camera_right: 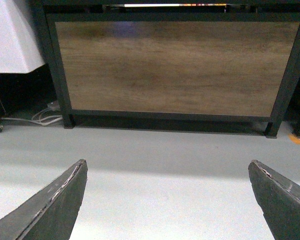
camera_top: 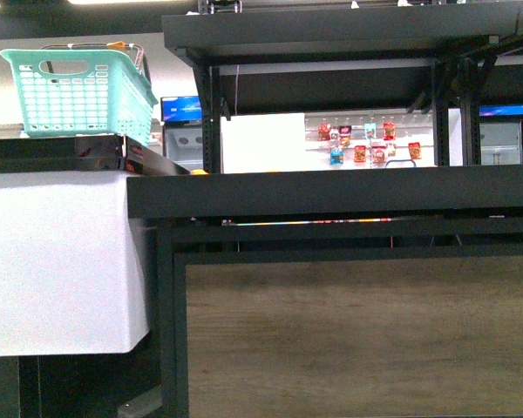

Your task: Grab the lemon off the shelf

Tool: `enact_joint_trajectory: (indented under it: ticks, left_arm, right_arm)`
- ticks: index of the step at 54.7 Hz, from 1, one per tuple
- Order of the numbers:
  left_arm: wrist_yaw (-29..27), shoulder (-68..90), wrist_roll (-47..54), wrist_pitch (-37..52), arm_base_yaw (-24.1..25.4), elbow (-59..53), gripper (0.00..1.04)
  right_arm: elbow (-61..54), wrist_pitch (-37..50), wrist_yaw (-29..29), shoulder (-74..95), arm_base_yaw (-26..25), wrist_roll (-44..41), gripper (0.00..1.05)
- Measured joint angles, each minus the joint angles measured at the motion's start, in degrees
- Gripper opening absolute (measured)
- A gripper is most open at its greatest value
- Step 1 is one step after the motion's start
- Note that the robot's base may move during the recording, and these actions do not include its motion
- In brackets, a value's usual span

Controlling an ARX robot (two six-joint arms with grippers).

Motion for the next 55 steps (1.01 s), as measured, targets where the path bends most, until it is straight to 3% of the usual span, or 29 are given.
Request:
enact_joint_trajectory:
  ticks: [55]
  left_arm:
    - [0.0,0.0,0.0,0.0,0.0,0.0,0.97]
  right_arm:
    - [0.0,0.0,0.0,0.0,0.0,0.0,0.97]
